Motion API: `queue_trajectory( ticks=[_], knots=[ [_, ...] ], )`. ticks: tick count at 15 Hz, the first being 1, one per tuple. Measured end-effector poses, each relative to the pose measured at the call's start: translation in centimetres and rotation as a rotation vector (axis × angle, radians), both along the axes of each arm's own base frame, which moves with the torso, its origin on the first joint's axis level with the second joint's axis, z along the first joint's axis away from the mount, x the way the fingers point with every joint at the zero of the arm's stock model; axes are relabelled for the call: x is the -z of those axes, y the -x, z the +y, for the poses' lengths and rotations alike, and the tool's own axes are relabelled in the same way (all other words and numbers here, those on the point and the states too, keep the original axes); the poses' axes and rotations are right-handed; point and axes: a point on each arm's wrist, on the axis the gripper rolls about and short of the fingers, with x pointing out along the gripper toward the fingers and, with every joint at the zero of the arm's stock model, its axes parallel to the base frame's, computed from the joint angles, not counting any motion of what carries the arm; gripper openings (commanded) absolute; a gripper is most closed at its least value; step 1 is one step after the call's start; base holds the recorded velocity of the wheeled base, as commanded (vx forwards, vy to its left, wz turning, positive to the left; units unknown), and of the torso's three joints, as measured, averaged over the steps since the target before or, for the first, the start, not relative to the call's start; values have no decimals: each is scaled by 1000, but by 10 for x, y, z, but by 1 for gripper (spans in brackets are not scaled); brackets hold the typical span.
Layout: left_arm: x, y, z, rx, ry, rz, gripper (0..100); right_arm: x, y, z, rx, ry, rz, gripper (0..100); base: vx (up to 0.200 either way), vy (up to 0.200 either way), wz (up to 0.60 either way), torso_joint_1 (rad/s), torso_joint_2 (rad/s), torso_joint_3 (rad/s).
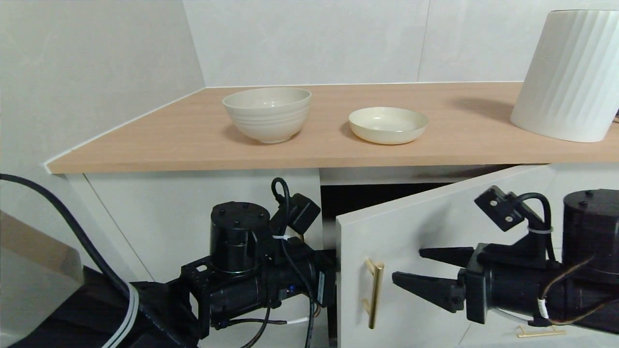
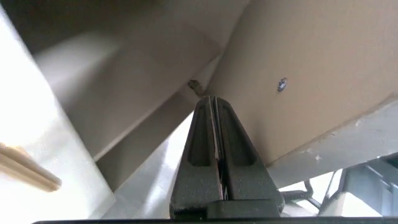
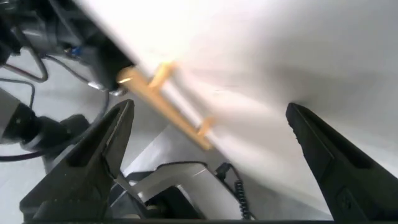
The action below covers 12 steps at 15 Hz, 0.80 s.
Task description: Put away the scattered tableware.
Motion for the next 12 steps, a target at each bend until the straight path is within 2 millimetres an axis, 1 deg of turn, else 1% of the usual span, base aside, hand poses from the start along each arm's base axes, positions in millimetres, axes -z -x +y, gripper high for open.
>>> queue_trajectory(
  ticks=[2,4,7,12],
  knots=[
    [-4,2,-3,19,47,2,0,8,16,-15,29,21,15,100,0,0,0,0,0,0],
    [-5,2,-2,4,67,12,0,20,31,-27,39,61,77,100,0,0,0,0,0,0],
    [-5,1,-1,-6,66,10,0,27,49,-41,73,87,109,100,0,0,0,0,0,0],
    [-3,1,-1,-8,62,17,0,43,90,-71,123,122,169,100,0,0,0,0,0,0]
  ],
)
